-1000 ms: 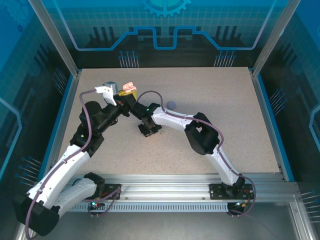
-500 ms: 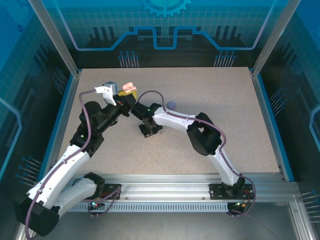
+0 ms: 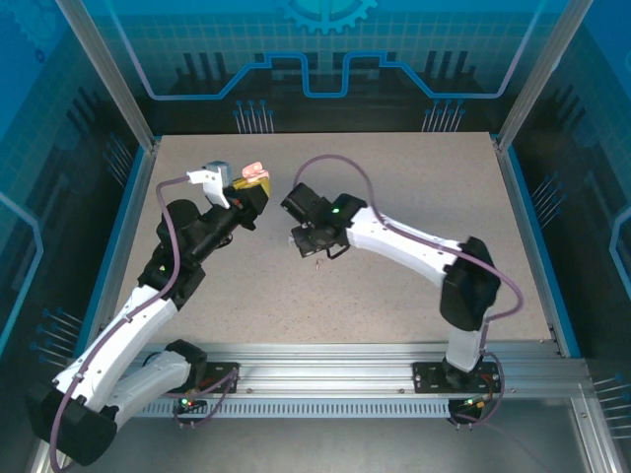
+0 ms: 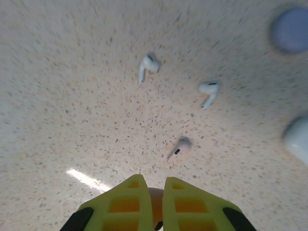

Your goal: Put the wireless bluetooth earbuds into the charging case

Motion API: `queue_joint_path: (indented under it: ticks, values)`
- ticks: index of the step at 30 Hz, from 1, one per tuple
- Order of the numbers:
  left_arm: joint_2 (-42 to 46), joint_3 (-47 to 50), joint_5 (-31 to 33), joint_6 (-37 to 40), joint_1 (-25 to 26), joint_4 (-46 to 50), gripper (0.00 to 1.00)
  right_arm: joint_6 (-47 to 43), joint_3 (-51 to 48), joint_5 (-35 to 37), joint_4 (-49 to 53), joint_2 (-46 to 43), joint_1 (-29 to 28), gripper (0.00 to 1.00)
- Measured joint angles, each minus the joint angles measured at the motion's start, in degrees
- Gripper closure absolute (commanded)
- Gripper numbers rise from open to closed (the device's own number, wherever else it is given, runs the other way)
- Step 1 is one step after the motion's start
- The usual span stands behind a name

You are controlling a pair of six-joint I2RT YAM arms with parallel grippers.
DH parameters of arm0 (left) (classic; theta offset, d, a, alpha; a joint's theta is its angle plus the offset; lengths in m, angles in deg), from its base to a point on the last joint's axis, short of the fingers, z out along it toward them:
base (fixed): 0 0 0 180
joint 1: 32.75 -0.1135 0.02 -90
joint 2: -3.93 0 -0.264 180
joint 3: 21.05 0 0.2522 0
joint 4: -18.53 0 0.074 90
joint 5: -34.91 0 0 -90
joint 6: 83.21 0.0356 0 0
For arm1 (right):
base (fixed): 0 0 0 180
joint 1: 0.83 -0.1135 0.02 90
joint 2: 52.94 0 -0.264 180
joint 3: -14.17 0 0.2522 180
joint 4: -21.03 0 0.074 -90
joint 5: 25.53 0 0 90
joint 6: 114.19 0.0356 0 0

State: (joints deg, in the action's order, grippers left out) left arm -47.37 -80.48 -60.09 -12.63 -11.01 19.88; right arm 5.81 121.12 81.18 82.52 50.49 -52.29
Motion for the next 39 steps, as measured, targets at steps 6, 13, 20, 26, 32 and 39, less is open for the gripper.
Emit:
queue_joint_path:
  ticks: [6, 13, 20, 26, 32, 39]
  values:
    - [0.00, 0.87, -3.10, 0.48, 0.00, -0.63, 1.00, -1.57, -0.37, 4.00, -0.37, -11.80, 1.55, 0.93]
    - [0.00, 0.92, -7.32, 3.69, 1.05, -1.64, 1.00, -6.32, 4.96, 6.99, -1.97, -19.26, 1.75, 0.92]
    - [-0.13, 6.73, -5.05, 13.42, 10.05, -12.66, 1.00, -10.62, 7.76, 6.86, -7.02, -23.96, 1.73, 0.92]
    - [-4.83, 9.42, -2.67, 20.96, 13.11, -20.55, 1.00, -12.50, 6.88, 5.51, -12.31, -26.93, 1.09, 0.92]
    - [-6.27, 9.46, -1.22, 23.93, 13.44, -25.07, 1.00, -15.37, 3.72, 3.63, -16.98, -27.69, -1.40, 0.92]
    - [-6.84, 9.46, -0.96, 24.52, 13.70, -26.67, 1.00, -18.40, -1.11, 1.97, -21.11, -27.69, -2.80, 0.92]
